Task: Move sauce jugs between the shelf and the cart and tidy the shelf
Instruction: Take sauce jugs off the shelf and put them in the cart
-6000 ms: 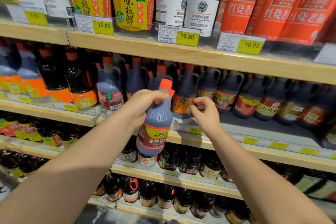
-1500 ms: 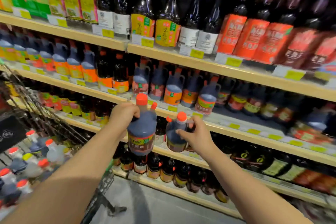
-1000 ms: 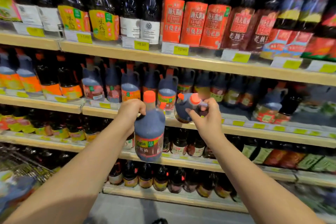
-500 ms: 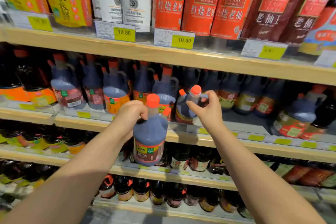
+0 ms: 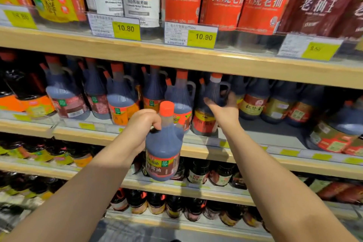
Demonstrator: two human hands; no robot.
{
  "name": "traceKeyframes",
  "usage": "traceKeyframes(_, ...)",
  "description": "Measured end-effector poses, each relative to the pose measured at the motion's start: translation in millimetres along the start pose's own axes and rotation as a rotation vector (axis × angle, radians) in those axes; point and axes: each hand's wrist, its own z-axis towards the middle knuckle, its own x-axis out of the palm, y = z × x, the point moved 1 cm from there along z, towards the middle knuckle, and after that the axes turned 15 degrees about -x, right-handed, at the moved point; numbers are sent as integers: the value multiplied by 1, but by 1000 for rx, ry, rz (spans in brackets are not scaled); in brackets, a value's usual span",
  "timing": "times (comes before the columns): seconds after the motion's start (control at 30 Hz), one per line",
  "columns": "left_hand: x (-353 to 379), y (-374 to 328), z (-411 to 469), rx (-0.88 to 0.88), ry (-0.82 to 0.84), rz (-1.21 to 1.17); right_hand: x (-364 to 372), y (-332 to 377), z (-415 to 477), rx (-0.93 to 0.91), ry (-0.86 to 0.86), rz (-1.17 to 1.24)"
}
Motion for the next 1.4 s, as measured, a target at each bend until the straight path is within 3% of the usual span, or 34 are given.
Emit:
traceKeyframes(0.3, 18, -13, -13, -92, 8, 98, -21, -2, -21, 88, 197, -44)
traceKeyframes(0.5, 52, -26, -55, -313, 126, 119, -65, 15, -89, -43, 196, -162)
traceKeyframes(0.73, 115, -39, -101, -586, 384, -322, -88, 41, -152, -304, 362, -482)
traceKeyframes(0.9, 159, -35, -137, -633, 503, -528, -83, 35, -163, -22, 235, -409)
traceKeyframes(1.0, 170, -37, -146, -643, 567, -567, -81, 34, -150, 79, 30, -441)
traceKeyframes(1.1, 172, -39, -147, -653, 596, -585, -85, 22, -127, -7, -52, -622)
traceKeyframes(1.23, 161, -40, -127, -589, 646, -389, -98, 19, -107, -134, -185, -328)
traceKeyframes(1.4, 134, -31, -91, -483, 563, -70, -105, 7, -84, -228, -138, -186)
